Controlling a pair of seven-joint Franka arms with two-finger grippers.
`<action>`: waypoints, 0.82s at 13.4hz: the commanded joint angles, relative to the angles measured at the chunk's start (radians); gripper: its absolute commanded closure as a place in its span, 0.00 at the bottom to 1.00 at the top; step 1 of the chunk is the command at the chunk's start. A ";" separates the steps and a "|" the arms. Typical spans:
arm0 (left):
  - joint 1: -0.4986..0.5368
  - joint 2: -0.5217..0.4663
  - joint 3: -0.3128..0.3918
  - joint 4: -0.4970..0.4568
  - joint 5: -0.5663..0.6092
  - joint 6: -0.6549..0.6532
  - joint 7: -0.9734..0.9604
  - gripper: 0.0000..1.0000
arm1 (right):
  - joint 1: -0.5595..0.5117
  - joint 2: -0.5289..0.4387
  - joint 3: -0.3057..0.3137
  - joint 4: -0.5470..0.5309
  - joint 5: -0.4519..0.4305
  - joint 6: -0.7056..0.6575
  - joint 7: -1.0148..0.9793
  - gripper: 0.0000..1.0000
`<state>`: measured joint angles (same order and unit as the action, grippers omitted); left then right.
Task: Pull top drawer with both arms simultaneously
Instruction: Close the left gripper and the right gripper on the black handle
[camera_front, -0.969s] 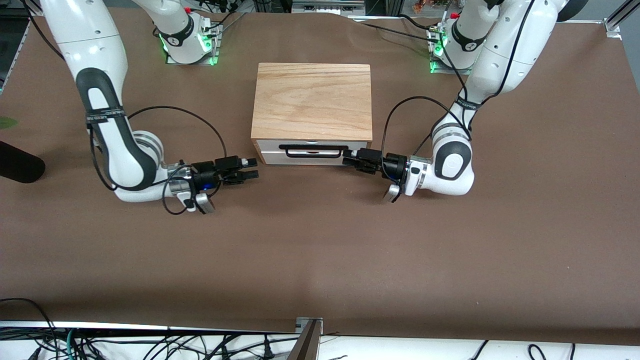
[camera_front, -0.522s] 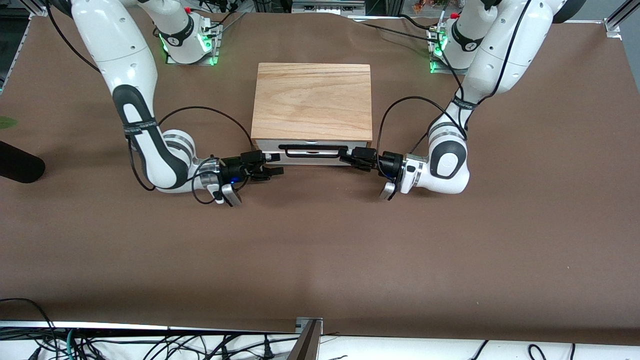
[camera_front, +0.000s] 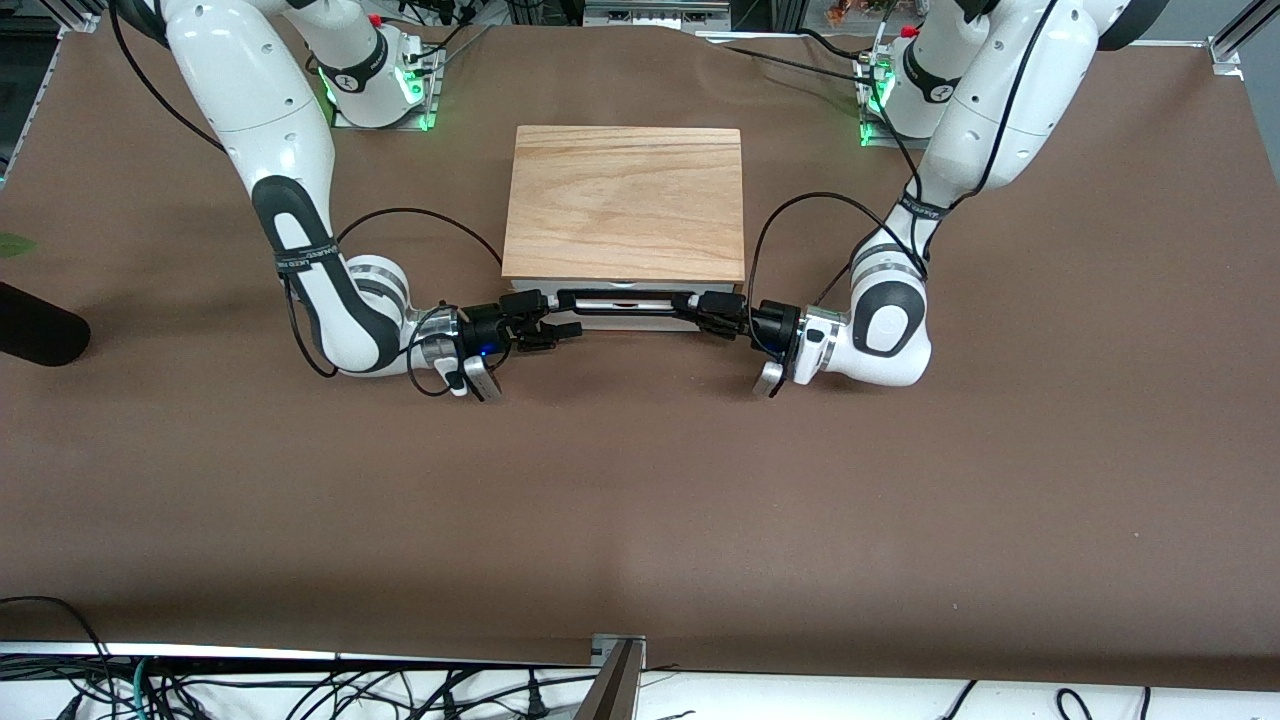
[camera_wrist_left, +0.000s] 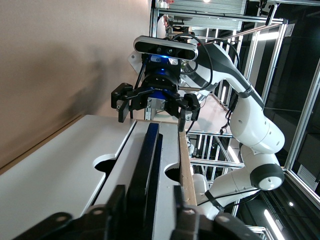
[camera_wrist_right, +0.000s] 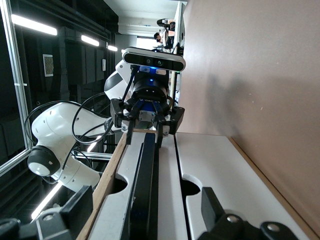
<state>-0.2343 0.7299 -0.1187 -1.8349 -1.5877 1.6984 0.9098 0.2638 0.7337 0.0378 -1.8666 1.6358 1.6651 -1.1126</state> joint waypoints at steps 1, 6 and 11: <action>-0.007 -0.006 0.002 -0.006 -0.035 0.001 0.031 1.00 | 0.002 -0.028 0.001 -0.032 0.022 -0.005 -0.023 0.35; -0.007 -0.006 0.002 -0.006 -0.035 0.001 0.023 1.00 | 0.003 -0.037 0.004 -0.043 0.022 -0.007 -0.023 0.48; -0.007 -0.006 0.002 -0.004 -0.035 0.000 0.021 1.00 | 0.003 -0.039 0.004 -0.046 0.022 -0.007 -0.023 0.86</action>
<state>-0.2365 0.7382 -0.1162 -1.8359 -1.5884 1.7118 0.9316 0.2642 0.7272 0.0383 -1.8730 1.6369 1.6584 -1.1133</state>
